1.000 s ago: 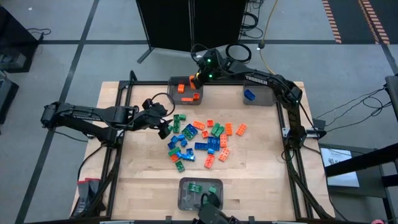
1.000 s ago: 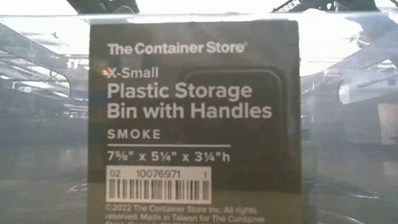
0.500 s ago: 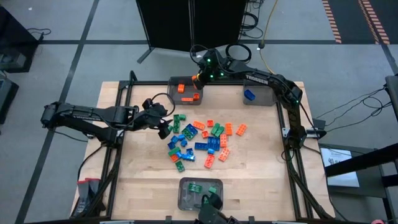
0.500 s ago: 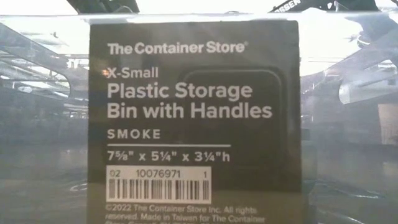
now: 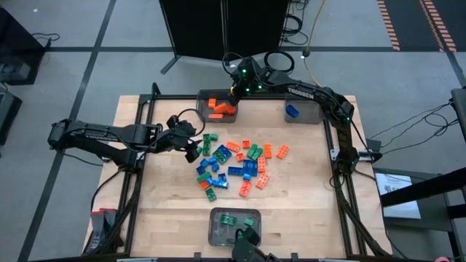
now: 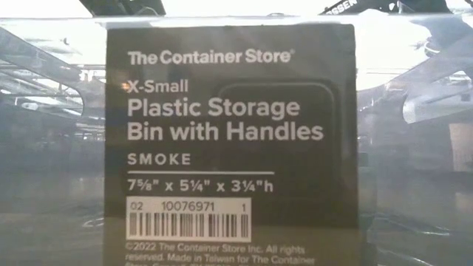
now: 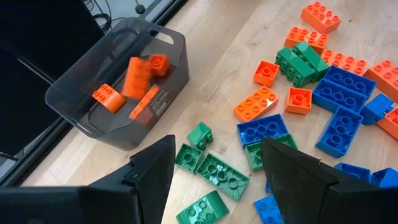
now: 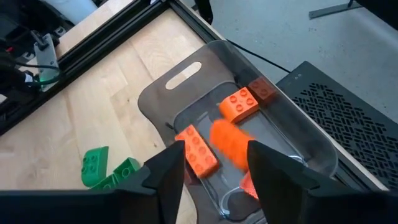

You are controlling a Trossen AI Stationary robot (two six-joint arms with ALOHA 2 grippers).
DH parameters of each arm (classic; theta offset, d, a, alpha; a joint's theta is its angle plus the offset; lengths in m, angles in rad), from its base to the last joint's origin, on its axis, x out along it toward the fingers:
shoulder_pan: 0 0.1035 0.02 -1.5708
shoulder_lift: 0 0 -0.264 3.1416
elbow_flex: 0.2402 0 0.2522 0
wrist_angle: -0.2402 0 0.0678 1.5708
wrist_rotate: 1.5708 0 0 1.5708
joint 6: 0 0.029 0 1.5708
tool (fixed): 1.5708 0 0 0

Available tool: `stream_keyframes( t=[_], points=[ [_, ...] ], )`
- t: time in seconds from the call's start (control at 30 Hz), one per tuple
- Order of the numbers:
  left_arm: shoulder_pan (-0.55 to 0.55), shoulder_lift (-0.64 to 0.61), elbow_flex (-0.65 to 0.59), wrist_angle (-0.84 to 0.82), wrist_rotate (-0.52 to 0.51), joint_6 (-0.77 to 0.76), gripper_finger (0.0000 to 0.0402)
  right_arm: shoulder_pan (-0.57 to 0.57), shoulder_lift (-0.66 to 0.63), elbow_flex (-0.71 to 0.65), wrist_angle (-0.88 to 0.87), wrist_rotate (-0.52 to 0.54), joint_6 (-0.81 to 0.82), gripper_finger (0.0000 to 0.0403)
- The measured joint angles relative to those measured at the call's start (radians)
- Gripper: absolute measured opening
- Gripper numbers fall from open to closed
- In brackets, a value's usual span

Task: Sort blocks
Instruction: Put the green game piece into the bottom black bin

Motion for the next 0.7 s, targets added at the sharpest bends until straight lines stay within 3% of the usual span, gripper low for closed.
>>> stream_keyframes(
  t=[0.1, 0.23, 0.33, 0.5, 0.63, 0.7],
  points=[
    [0.000, 0.000, 0.000, 0.000, 0.000, 0.000, 0.0240, 0.000, 0.000, 0.000, 0.000, -0.006, 0.008, 0.0175],
    [0.000, 0.000, 0.000, 0.000, 0.000, -0.001, 0.0240, 0.004, -0.036, 0.001, -0.026, -0.129, -0.025, 0.0167],
    [0.000, 0.000, 0.000, 0.001, 0.006, -0.001, 0.0240, 0.031, -0.095, 0.038, -0.173, -0.152, -0.130, 0.0161],
    [0.033, 0.033, -0.015, 0.002, 0.039, -0.087, 0.0240, 0.081, -0.166, 0.147, -0.527, 0.009, -0.321, 0.0160],
    [0.092, 0.106, -0.025, 0.000, 0.059, -0.233, 0.0240, 0.102, -0.257, 0.223, -0.712, 0.138, -0.381, 0.0160],
    [0.114, 0.157, -0.025, 0.004, 0.102, -0.213, 0.0240, 0.108, -0.307, 0.232, -0.756, 0.173, -0.398, 0.0160]
  ],
)
